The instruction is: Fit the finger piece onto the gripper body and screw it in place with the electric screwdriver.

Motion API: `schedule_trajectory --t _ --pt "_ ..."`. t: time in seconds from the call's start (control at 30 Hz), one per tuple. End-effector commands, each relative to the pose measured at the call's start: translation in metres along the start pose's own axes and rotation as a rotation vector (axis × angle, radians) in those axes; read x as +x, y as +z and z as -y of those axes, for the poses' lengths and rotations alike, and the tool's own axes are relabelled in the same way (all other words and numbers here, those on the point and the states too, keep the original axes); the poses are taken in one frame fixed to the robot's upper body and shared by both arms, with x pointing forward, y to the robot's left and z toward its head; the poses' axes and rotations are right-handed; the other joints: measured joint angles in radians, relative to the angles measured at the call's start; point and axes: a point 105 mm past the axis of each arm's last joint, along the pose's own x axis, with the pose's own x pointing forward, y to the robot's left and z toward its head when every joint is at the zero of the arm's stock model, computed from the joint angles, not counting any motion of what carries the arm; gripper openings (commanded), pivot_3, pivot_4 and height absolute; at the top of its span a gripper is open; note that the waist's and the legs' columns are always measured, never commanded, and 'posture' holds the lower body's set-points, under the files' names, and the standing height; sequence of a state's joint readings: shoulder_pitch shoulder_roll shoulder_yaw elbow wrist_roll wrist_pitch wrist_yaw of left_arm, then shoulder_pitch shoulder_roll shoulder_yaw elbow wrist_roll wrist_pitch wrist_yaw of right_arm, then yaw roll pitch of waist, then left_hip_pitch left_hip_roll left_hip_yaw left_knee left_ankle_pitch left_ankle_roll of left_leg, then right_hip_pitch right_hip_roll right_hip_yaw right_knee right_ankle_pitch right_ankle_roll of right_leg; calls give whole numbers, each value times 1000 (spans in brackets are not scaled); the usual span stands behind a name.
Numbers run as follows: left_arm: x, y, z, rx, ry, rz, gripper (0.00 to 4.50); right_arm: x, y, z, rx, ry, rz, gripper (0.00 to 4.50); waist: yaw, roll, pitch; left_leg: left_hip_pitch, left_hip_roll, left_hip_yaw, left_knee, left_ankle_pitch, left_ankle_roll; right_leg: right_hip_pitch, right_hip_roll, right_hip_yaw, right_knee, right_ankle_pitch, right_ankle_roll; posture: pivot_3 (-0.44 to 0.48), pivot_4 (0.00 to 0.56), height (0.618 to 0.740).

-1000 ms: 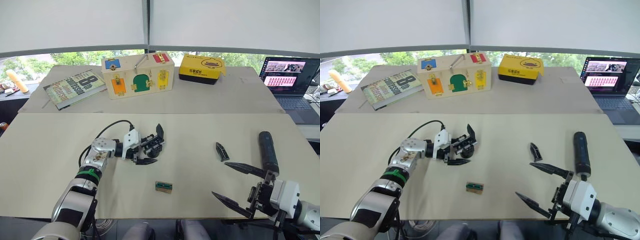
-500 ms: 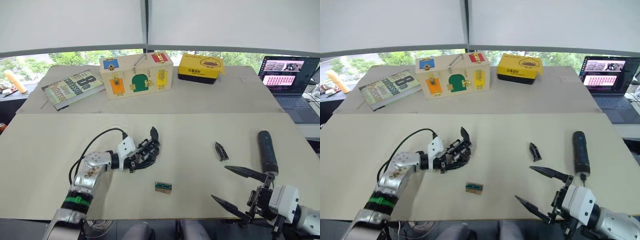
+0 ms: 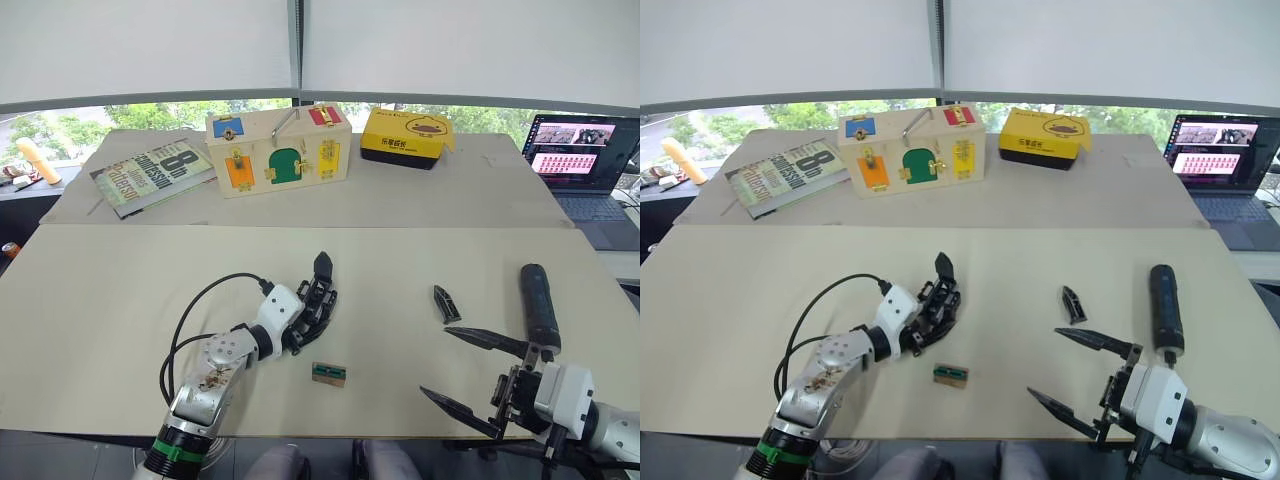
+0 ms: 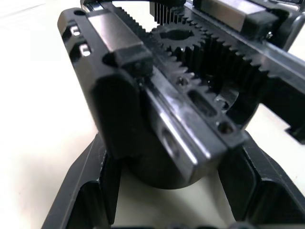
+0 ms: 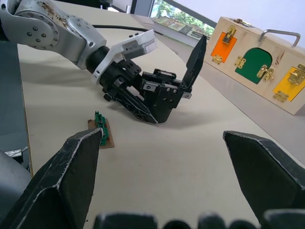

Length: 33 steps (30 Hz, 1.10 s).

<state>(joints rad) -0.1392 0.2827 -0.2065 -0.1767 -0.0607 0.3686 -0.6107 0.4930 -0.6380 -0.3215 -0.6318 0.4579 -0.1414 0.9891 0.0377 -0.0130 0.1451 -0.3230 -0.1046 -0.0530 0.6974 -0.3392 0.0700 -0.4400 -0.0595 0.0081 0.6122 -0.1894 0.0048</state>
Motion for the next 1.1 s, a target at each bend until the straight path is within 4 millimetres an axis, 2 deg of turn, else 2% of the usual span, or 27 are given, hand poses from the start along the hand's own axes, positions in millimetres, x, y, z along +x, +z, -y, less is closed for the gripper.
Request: schedule_trajectory --t 0.03,0.17,0.23,0.3,0.33,0.43,0.53,0.7,0.93,1.1 --pt "1 10 -1 32 15 51 2316 2 12 1 -18 4 37 4500 1 0 0 0 0 0 0 0 0 0 0 0 0 0 0 0 150 740" --pt "1 4 -2 20 -3 31 2316 3 12 3 -21 1 38 4500 1 0 0 0 0 0 0 0 0 0 0 0 0 0 0 0 150 740" --pt "-1 2 -4 1 -12 20 3401 3 13 3 -22 -1 38 4500 1 0 0 0 0 0 0 0 0 0 0 0 0 0 0 0 150 740" --pt "-5 -1 -5 1 -39 7 4237 3 13 4 -23 -3 37 4500 0 0 0 0 0 0 0 0 0 0 0 0 0 0 0 0 150 740" --pt "-7 -1 -6 2 -54 3 4452 3 13 4 -23 -5 37 4500 0 0 0 1 0 0 0 0 0 1 0 0 0 0 0 0 150 740" --pt "-20 -5 -11 19 -130 -15 4452 2 13 4 -22 -8 35 4500 -3 1 -1 1 0 0 0 0 0 0 0 0 1 0 0 0 150 740" --pt "-30 -7 -28 38 -163 -30 4452 1 12 4 -20 -8 33 4500 -3 1 -1 2 0 0 -1 0 -1 1 0 0 1 0 0 0 150 740" --pt "-32 -11 -49 74 -263 -54 4452 2 10 3 -15 -3 34 4500 0 1 -1 2 0 0 0 1 -1 1 0 -1 1 0 0 0 150 740" --pt "-14 -7 -38 159 -516 -7 4452 0 8 3 -17 -1 33 4500 1 1 -1 2 -1 0 0 1 -1 1 -1 -2 0 0 0 0 150 740" --pt "3 -3 -34 192 -578 13 4452 -2 8 1 -18 -2 28 4500 -1 1 -1 1 -1 0 1 1 -1 1 -1 -2 0 0 0 0 150 740"
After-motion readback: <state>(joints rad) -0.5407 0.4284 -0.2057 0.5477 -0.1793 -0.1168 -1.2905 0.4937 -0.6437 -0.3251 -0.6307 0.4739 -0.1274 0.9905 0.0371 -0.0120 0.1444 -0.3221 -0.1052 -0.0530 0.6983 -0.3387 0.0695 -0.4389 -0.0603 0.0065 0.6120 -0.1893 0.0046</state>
